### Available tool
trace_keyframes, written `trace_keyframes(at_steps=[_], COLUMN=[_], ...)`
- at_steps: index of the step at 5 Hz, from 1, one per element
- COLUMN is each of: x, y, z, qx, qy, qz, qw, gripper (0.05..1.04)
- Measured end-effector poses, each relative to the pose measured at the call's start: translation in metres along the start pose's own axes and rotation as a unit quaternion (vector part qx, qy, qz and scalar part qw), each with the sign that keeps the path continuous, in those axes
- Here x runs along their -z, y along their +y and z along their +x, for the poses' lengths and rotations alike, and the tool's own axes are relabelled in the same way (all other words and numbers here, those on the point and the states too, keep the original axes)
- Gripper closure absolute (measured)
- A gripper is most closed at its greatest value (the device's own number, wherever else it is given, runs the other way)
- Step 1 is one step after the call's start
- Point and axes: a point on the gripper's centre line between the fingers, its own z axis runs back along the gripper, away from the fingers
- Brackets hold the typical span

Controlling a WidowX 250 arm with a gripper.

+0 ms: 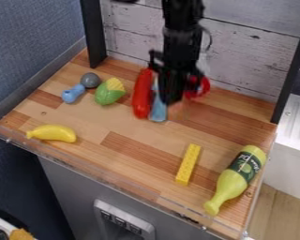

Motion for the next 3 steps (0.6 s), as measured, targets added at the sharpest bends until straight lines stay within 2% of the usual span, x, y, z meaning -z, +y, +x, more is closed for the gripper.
trace_keyframes(at_steps=[1, 2, 3], x=[-0.037, -0.051, -0.06], y=[-0.002, -0.003, 0.021], z=[-0.002, -0.006, -0.012], qx=[-0.114, -0.206, -0.261], qy=[-0.004, -0.002, -0.003], qz=[-0.001, -0.003, -0.006], qw=[0.9935, 0.9786, 0.9653], gripper=[1.03, 1.03, 1.03])
